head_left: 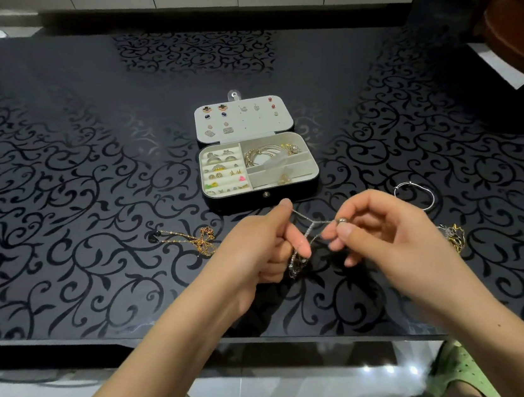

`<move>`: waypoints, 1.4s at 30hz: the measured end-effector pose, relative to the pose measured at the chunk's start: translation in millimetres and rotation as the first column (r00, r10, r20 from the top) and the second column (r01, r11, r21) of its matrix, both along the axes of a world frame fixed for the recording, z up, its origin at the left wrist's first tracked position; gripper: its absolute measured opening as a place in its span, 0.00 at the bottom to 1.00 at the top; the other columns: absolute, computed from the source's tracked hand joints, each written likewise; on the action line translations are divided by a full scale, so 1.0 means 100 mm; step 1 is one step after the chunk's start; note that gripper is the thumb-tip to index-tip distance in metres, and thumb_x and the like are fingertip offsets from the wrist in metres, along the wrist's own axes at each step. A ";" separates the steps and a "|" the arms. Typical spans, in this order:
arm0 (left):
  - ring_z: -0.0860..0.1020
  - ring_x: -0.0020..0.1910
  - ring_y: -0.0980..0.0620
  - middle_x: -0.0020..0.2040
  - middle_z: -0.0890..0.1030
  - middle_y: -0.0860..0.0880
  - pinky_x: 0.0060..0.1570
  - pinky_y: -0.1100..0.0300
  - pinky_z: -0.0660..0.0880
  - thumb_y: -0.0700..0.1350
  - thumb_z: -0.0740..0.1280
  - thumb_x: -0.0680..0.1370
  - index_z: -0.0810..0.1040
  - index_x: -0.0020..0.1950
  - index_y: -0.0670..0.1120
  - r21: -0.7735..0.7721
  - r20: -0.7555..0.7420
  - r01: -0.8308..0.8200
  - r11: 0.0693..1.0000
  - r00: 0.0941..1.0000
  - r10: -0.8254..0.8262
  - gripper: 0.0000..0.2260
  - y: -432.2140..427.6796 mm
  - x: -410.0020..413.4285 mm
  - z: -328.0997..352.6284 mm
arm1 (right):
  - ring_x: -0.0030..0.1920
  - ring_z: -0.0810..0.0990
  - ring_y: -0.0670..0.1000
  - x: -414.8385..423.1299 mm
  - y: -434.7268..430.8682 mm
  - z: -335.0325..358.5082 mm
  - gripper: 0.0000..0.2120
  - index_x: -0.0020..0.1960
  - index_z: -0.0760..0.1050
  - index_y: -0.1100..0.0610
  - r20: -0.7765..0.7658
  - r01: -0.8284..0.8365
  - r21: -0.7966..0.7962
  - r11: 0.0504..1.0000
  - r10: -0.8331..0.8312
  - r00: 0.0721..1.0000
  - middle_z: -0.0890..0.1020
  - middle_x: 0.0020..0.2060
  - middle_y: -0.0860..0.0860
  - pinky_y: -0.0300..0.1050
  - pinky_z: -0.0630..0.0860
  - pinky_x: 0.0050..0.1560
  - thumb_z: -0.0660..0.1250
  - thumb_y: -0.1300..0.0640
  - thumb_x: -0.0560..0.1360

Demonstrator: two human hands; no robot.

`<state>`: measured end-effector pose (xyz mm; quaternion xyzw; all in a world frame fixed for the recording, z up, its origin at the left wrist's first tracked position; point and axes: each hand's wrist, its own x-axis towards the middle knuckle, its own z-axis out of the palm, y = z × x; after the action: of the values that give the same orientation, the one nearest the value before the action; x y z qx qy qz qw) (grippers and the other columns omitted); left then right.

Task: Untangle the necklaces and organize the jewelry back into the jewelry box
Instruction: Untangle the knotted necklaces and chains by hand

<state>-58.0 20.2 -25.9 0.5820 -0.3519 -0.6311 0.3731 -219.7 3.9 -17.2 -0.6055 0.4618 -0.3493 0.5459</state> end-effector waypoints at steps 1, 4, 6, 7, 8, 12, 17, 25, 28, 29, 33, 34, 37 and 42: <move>0.53 0.19 0.56 0.20 0.57 0.52 0.21 0.66 0.53 0.55 0.54 0.81 0.75 0.25 0.43 0.020 0.010 0.012 1.000 1.000 -0.012 0.29 0.00 0.01 0.00 | 0.40 0.81 0.53 -0.01 0.00 0.01 0.03 0.43 0.75 0.59 -0.029 0.018 -0.041 0.999 -0.019 0.999 0.83 0.42 0.57 0.46 0.76 0.40 0.66 0.65 0.73; 0.53 0.21 0.55 0.20 0.56 0.52 0.23 0.64 0.52 0.57 0.54 0.80 0.74 0.22 0.44 0.094 0.047 0.082 0.992 0.995 -0.086 0.31 0.01 0.01 0.02 | 0.45 0.81 0.44 -0.03 0.00 0.06 0.05 0.42 0.77 0.56 -0.077 0.039 -0.136 0.990 -0.050 0.996 0.84 0.45 0.49 0.36 0.76 0.47 0.67 0.64 0.73; 0.54 0.21 0.55 0.20 0.56 0.52 0.24 0.65 0.53 0.58 0.55 0.80 0.73 0.20 0.45 0.140 0.060 0.111 0.984 0.991 -0.121 0.31 0.01 0.02 0.02 | 0.46 0.80 0.40 -0.03 0.00 0.10 0.05 0.41 0.77 0.55 -0.074 0.053 -0.164 0.985 -0.066 0.995 0.83 0.47 0.46 0.30 0.73 0.47 0.67 0.63 0.73; 0.54 0.21 0.56 0.20 0.57 0.53 0.25 0.65 0.54 0.58 0.55 0.80 0.73 0.20 0.45 0.160 0.060 0.121 0.980 0.989 -0.132 0.31 0.01 0.02 0.02 | 0.47 0.79 0.38 -0.03 0.01 0.11 0.05 0.41 0.77 0.55 -0.081 0.055 -0.180 0.982 -0.070 0.994 0.82 0.48 0.45 0.28 0.72 0.47 0.67 0.63 0.73; 0.55 0.21 0.56 0.20 0.57 0.53 0.25 0.65 0.54 0.58 0.55 0.80 0.73 0.20 0.45 0.179 0.055 0.129 0.975 0.988 -0.141 0.31 0.01 0.01 0.02 | 0.47 0.79 0.38 -0.03 0.02 0.13 0.05 0.40 0.77 0.54 -0.094 0.052 -0.197 0.979 -0.072 0.993 0.81 0.49 0.44 0.27 0.71 0.46 0.67 0.62 0.73; 0.58 0.24 0.56 0.23 0.61 0.53 0.30 0.64 0.55 0.55 0.59 0.79 0.73 0.19 0.45 0.215 0.024 0.160 0.963 0.985 -0.169 0.29 0.00 0.01 0.03 | 0.45 0.80 0.41 -0.02 0.02 0.12 0.05 0.41 0.77 0.54 -0.035 0.096 -0.178 0.979 -0.104 0.994 0.83 0.45 0.47 0.31 0.74 0.46 0.65 0.61 0.74; 0.61 0.26 0.57 0.25 0.69 0.53 0.31 0.64 0.55 0.46 0.68 0.74 0.72 0.19 0.45 0.181 0.033 0.269 0.946 0.960 -0.279 0.22 0.00 0.06 0.02 | 0.35 0.80 0.49 0.05 -0.03 0.14 0.07 0.43 0.72 0.61 0.181 0.121 0.051 0.991 -0.128 0.975 0.82 0.33 0.53 0.39 0.78 0.37 0.59 0.63 0.78; 0.70 0.32 0.58 0.32 0.78 0.54 0.38 0.63 0.62 0.61 0.78 0.57 0.82 0.32 0.48 -0.024 -0.255 0.579 0.815 0.785 -0.565 0.18 -0.01 0.17 -0.02 | 0.27 0.70 0.48 0.09 -0.12 0.15 0.08 0.41 0.69 0.59 0.255 0.117 0.216 0.969 -0.172 0.951 0.72 0.24 0.50 0.39 0.70 0.28 0.57 0.63 0.79; 0.73 0.37 0.56 0.38 0.80 0.52 0.38 0.63 0.64 0.67 0.75 0.56 0.83 0.39 0.48 -0.049 -0.389 0.535 0.843 0.767 -0.509 0.25 -0.02 0.18 -0.09 | 0.25 0.66 0.47 0.08 -0.15 0.16 0.08 0.40 0.68 0.59 0.388 0.060 0.296 0.953 -0.178 0.905 0.68 0.24 0.50 0.39 0.66 0.26 0.57 0.63 0.78; 0.74 0.37 0.56 0.39 0.80 0.52 0.38 0.64 0.65 0.67 0.75 0.55 0.83 0.40 0.48 -0.030 -0.430 0.488 0.872 0.781 -0.452 0.26 -0.02 0.19 -0.11 | 0.25 0.65 0.47 0.07 -0.15 0.18 0.06 0.40 0.68 0.59 0.424 0.040 0.299 0.953 -0.170 0.890 0.66 0.24 0.50 0.38 0.65 0.26 0.58 0.62 0.77; 0.77 0.41 0.54 0.42 0.80 0.49 0.39 0.64 0.72 0.63 0.78 0.54 0.84 0.45 0.45 0.046 -0.582 0.243 0.969 0.795 -0.172 0.28 -0.05 0.22 -0.16 | 0.24 0.60 0.46 0.00 -0.12 0.29 0.04 0.41 0.70 0.59 0.509 -0.036 0.246 0.968 -0.098 0.855 0.62 0.23 0.48 0.38 0.58 0.25 0.60 0.59 0.72; 0.78 0.42 0.52 0.44 0.81 0.48 0.40 0.64 0.73 0.61 0.79 0.54 0.84 0.47 0.44 0.060 -0.615 0.194 0.979 0.780 -0.117 0.29 -0.06 0.23 -0.16 | 0.24 0.59 0.46 -0.02 -0.11 0.31 0.04 0.41 0.70 0.59 0.525 -0.052 0.233 0.971 -0.080 0.847 0.62 0.23 0.48 0.38 0.56 0.25 0.60 0.58 0.72; 0.79 0.45 0.50 0.48 0.82 0.46 0.40 0.63 0.74 0.60 0.77 0.58 0.84 0.49 0.43 0.084 -0.636 0.084 0.993 0.771 -0.011 0.28 -0.07 0.23 -0.15 | 0.23 0.59 0.46 -0.02 -0.07 0.34 0.04 0.41 0.70 0.59 0.552 -0.088 0.195 0.977 -0.035 0.833 0.62 0.22 0.49 0.39 0.55 0.25 0.59 0.58 0.72; 0.73 0.37 0.52 0.40 0.78 0.46 0.39 0.62 0.67 0.60 0.65 0.67 0.85 0.43 0.47 0.113 -0.542 -0.108 0.988 0.827 0.152 0.19 -0.08 0.18 -0.07 | 0.24 0.61 0.46 0.00 -0.07 0.34 0.06 0.40 0.71 0.58 0.550 -0.073 0.146 0.987 -0.019 0.835 0.65 0.23 0.49 0.37 0.61 0.24 0.59 0.57 0.73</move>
<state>-40.2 12.0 -33.0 0.4134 -0.1651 -0.7576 0.4774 -219.7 -3.5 16.9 -0.4402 0.3037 -0.4624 0.7072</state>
